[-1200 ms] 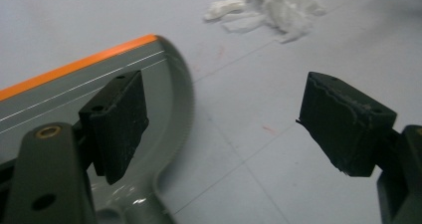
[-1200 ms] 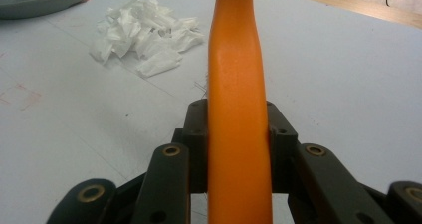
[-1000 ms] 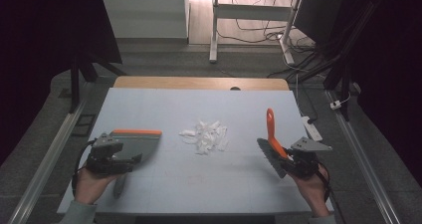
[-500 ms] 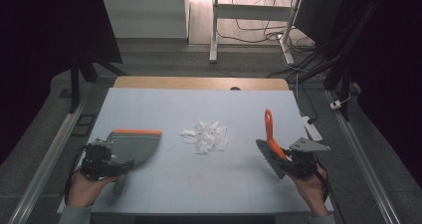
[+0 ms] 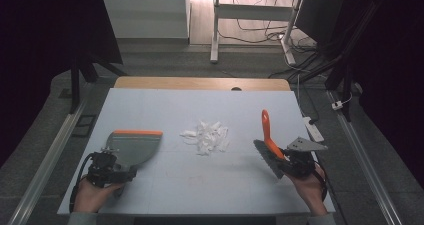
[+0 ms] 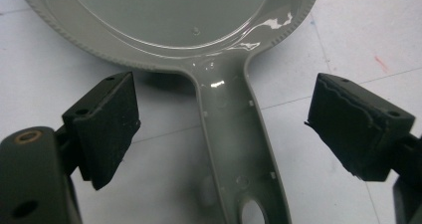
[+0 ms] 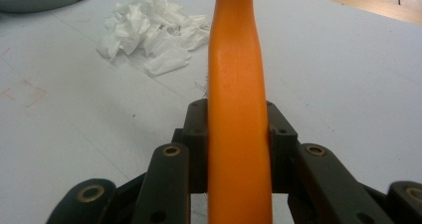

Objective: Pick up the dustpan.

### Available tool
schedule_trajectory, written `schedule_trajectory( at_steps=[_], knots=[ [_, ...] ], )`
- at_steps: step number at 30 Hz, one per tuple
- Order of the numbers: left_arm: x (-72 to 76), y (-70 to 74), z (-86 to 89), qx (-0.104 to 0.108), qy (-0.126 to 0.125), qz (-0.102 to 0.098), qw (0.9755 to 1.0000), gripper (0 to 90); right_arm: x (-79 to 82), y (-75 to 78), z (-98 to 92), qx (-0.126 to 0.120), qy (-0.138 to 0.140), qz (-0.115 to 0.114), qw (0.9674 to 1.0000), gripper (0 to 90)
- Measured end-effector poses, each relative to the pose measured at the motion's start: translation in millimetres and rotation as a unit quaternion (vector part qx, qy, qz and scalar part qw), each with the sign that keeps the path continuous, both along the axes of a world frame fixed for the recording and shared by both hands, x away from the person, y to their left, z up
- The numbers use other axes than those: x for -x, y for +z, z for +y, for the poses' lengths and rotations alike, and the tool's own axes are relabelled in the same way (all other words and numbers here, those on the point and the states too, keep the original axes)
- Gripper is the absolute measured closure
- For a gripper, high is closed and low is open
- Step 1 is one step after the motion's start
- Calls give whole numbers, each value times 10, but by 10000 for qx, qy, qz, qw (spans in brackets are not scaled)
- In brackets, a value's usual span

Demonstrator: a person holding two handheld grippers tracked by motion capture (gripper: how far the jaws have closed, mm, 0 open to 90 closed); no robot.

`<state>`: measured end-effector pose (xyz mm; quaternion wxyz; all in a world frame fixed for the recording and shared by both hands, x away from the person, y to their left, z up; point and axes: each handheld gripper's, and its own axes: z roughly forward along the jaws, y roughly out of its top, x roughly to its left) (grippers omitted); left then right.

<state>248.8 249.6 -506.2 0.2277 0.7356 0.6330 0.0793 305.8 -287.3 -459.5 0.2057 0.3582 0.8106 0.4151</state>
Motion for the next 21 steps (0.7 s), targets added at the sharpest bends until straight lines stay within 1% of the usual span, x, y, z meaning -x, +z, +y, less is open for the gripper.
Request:
schedule_trajectory(
  at_steps=[4,7,9,11,13,16,18,21],
  knots=[
    [-48,-90,0,53,57,142,9999,190,0,3,-10,-12,-6,-3,10000,705],
    [-74,-126,9,104,130,163,9997,227,-1,0,-14,-8,-24,-6,10000,705],
    [-84,-147,9,181,158,171,9996,256,-1,-2,-14,-2,-28,-7,10000,705],
    [-92,-166,6,266,145,167,9994,279,1,-1,-11,-3,-29,-4,10000,705],
    [-97,-170,-3,275,224,133,9993,305,4,2,-6,2,-23,-14,10000,705],
    [-102,-170,7,294,261,102,9992,355,5,5,-8,12,-17,-32,10000,705],
    [-103,-169,11,317,351,74,9989,400,4,4,-12,2,-32,-22,10000,705],
    [-106,-165,33,390,414,45,9984,468,1,0,-20,3,-46,-19,10000,705]
  ],
)
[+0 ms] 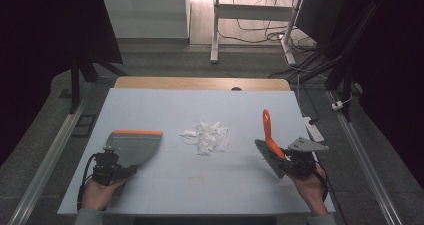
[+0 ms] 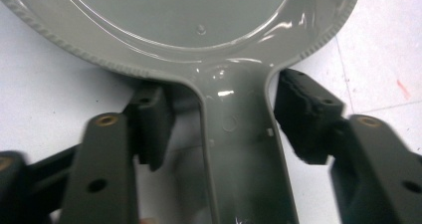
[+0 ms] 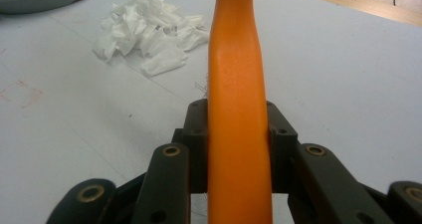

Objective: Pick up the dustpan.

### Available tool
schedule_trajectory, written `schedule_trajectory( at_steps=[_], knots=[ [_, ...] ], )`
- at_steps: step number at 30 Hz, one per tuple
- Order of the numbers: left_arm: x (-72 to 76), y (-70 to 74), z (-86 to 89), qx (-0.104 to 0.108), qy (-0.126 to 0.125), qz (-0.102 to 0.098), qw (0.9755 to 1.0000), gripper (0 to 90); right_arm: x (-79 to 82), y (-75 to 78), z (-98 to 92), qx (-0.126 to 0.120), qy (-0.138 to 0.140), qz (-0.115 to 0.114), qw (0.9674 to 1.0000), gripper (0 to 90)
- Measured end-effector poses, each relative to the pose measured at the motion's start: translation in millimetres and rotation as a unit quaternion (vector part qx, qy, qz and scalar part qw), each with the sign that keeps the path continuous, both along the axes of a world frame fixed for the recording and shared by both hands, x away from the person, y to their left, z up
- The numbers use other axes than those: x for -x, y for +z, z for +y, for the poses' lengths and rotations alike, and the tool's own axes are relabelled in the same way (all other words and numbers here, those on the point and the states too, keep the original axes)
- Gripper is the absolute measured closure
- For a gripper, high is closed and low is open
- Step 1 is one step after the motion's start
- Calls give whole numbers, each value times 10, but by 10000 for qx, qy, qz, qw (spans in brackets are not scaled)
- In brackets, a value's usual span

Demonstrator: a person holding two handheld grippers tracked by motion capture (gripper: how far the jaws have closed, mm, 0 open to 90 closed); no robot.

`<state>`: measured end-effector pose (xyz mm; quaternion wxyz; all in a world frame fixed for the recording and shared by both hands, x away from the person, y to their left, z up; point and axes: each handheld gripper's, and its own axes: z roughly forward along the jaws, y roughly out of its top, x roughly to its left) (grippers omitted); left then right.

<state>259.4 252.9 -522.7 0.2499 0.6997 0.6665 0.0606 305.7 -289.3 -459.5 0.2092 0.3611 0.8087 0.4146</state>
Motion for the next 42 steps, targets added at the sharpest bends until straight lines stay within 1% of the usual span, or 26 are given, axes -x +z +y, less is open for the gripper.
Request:
schedule_trajectory(
  at_steps=[3,4,7,9,11,14,21,22,25,30,31,32,36,39,41,42],
  knots=[
    [0,-5,11,32,-9,-1,10000,509,0,1,-4,-5,-11,1,10000,705],
    [-1,-5,20,93,-35,14,9999,518,-1,0,-7,1,-9,-7,10000,705],
    [3,3,25,90,-12,-20,10000,571,0,-1,-8,1,-21,-2,10000,705],
    [3,3,31,122,-2,-16,9999,579,1,0,-8,-1,-23,-6,10000,705],
    [6,3,39,111,33,-23,9999,610,1,1,-7,1,-22,-11,10000,705],
    [5,6,51,125,10,-10,9999,615,2,-1,-7,2,-28,-6,10000,705],
    [12,20,83,178,22,-104,9998,617,2,2,-10,-29,-48,-9,10000,705],
    [11,23,90,167,-1,-124,9998,618,3,9,-9,-67,-37,-9,10000,705],
    [7,25,104,137,-67,-183,9997,618,16,35,6,-81,0,-53,10000,705],
    [7,51,149,196,-141,-338,9991,618,25,53,7,-173,11,-63,9998,705],
    [7,51,149,196,-141,-338,9991,618,24,54,6,-180,8,-65,9998,705],
    [11,61,179,265,-181,-435,9985,618,24,57,5,-187,6,-63,9998,705],
    [19,76,225,305,-283,-590,9974,618,26,62,5,-204,8,-76,9998,705],
    [21,84,258,390,-350,-663,9964,618,24,66,11,-220,2,-86,9997,705],
    [23,91,273,503,-413,-716,9953,617,25,71,18,-220,13,-93,9997,705],
    [23,97,279,514,-448,-740,9949,617,26,73,21,-222,12,-96,9997,705]
  ],
)
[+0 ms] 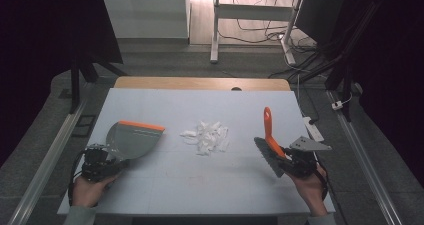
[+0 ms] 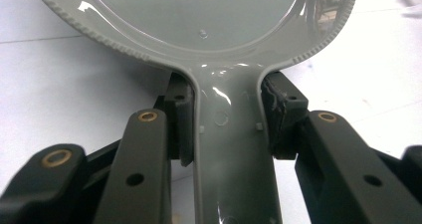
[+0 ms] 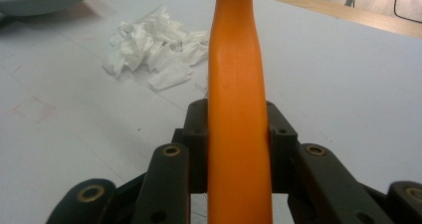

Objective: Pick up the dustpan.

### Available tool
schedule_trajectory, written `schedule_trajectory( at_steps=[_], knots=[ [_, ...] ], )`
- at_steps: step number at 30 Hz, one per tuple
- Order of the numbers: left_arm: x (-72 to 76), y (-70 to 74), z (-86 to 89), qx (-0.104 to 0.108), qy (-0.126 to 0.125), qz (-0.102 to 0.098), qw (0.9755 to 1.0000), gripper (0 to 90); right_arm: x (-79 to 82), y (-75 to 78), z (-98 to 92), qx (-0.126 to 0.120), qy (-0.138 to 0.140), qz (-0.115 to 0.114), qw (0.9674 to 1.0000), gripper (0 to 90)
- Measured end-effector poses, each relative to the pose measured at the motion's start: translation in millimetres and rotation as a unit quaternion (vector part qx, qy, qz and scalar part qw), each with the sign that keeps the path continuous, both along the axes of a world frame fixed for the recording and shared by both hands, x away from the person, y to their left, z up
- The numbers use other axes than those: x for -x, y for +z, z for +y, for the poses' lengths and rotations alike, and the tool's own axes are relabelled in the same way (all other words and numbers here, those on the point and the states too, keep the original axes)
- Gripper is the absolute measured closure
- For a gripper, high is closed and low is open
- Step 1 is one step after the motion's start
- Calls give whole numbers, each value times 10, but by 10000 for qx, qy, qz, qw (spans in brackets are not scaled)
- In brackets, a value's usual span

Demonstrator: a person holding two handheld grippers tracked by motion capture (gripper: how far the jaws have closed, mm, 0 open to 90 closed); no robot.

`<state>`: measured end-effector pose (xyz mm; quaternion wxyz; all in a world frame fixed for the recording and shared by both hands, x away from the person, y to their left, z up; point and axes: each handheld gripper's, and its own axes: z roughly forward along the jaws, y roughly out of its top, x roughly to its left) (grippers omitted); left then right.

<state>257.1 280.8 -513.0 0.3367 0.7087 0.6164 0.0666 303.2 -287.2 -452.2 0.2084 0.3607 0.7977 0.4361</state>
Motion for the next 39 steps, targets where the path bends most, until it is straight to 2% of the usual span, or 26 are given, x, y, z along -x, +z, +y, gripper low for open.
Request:
schedule_trajectory(
  at_steps=[9,13,17,22,23,24,28,31,32,34,35,37,38,39],
  knots=[
    [-15,57,26,27,-174,-464,9988,617,-14,6,21,9,-54,-19,10000,705],
    [-14,59,40,66,-197,-538,9983,617,-40,-12,50,74,-58,5,10000,705],
    [-3,79,30,126,-320,-590,9977,617,-69,-12,61,47,-48,14,10000,705],
    [-4,151,0,111,-509,-881,9947,618,-62,-30,31,68,-110,54,9999,705],
    [-4,151,0,111,-509,-881,9947,618,-58,-31,25,55,-131,60,9999,705],
    [10,166,4,144,-567,-969,9936,617,-54,-29,19,33,-141,64,9999,705],
    [18,187,7,140,-630,-1073,9921,617,-44,-20,16,12,-164,42,9999,705],
    [32,219,14,138,-776,-1215,9894,618,-31,-9,15,19,-173,19,9998,705],
    [32,219,14,138,-776,-1215,9894,618,-30,-8,16,6,-182,15,9998,705],
    [47,256,16,217,-876,-1323,9871,618,-27,-7,19,-4,-193,6,9998,705],
    [47,256,16,217,-876,-1323,9871,618,-25,-8,22,1,-190,6,9998,705],
    [62,274,5,202,-989,-1380,9853,617,-23,-11,26,9,-182,8,9998,705],
    [62,274,5,202,-989,-1380,9853,617,-20,-12,28,17,-186,-1,9998,705],
    [73,286,-9,136,-1047,-1412,9843,618,-13,-14,30,17,-217,-18,9998,705]
  ],
)
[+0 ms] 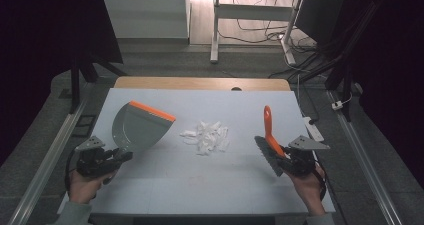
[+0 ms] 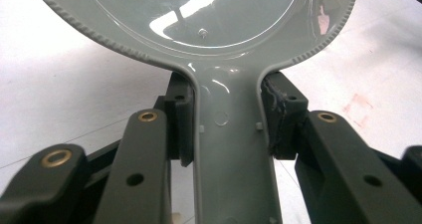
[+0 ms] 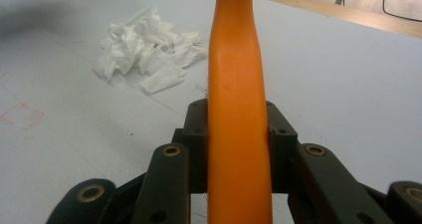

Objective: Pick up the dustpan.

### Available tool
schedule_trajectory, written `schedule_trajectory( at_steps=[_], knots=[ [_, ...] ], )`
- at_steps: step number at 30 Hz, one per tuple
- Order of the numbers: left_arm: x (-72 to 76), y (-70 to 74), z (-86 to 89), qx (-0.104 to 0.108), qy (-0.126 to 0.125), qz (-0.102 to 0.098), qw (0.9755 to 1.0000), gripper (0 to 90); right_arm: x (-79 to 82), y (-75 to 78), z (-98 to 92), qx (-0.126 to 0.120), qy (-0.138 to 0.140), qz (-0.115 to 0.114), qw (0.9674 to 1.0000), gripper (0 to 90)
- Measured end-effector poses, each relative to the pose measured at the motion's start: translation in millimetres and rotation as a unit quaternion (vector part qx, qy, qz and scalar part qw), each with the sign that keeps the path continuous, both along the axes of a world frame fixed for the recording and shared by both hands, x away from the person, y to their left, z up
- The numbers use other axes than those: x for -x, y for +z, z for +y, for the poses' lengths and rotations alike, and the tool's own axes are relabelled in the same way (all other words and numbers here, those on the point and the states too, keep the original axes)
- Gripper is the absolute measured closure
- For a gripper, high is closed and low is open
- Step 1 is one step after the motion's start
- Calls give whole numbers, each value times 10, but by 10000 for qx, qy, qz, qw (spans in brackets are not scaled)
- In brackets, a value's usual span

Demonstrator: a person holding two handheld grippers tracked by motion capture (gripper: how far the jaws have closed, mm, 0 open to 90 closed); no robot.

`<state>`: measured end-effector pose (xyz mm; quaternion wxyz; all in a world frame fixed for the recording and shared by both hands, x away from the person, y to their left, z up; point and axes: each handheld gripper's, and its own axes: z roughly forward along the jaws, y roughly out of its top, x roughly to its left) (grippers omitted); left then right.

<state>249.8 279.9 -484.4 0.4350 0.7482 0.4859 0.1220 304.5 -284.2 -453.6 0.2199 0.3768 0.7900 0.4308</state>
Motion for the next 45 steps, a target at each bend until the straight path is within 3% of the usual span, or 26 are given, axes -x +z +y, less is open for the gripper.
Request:
schedule_trajectory(
  at_steps=[4,9,18,24,29,39,45],
  knots=[
    [16,15,-8,-13,-70,-40,10000,618,13,-2,6,-10,7,-11,10000,705],
    [36,41,-26,6,-335,-158,9993,618,31,0,40,16,48,-47,10000,706],
    [46,54,-89,-24,-747,-158,9971,618,13,7,72,-43,90,-23,9999,705],
    [47,55,-146,-72,-996,-132,9949,618,-28,36,134,-128,159,-34,9998,705],
    [57,56,-195,-124,-1276,-133,9917,618,-82,43,230,-202,209,3,9996,706],
    [73,70,-260,-208,-1514,-51,9882,618,-185,60,390,-228,333,16,9992,705],
    [93,88,-310,-317,-1716,-4,9847,618,-273,66,442,-240,336,12,9991,705]
  ],
)
